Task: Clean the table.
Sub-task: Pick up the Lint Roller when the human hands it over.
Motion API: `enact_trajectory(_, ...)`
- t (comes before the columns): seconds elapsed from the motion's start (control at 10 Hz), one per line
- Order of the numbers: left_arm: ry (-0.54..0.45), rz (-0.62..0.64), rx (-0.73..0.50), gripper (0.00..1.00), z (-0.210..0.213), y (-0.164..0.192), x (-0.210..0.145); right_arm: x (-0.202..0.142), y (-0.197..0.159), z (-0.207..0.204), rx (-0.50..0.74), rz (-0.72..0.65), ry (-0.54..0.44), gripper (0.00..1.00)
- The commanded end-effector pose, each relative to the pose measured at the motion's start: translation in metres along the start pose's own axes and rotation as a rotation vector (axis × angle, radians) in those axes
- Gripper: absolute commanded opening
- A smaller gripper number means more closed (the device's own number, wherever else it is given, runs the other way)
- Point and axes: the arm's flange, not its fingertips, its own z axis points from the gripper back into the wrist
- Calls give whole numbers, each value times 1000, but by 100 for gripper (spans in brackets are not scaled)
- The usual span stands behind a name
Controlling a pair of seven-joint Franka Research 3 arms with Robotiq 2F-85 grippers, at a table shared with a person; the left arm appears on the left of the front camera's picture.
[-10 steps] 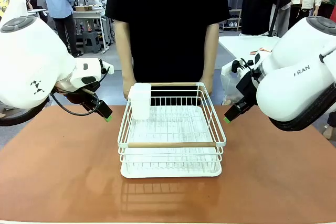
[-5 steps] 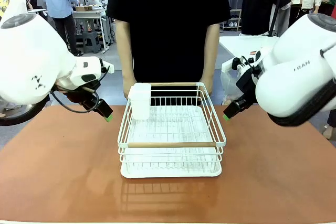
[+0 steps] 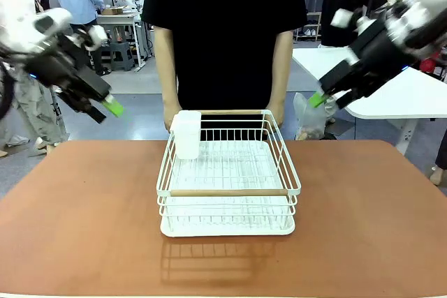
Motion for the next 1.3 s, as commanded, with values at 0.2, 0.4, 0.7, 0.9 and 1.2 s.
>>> enact_trajectory(0.2, -157, 315, -186, 100, 72, 77, -65, -45, -89, 84, 295, -275, -81, 100)
enact_trajectory(0.4, -206, 389, -173, 100, 104, 106, -105, -76, -128, 135, 348, -359, -132, 100)
enact_trajectory(0.7, -300, 501, -241, 100, 137, 136, -143, -116, -184, 181, 434, -468, -170, 100)
enact_trajectory(0.9, -367, 539, -313, 100, 146, 155, -159, -134, -211, 183, 457, -541, -187, 100)
enact_trajectory(1.2, -405, 537, -342, 100, 147, 169, -169, -158, -238, 176, 522, -589, -247, 100)
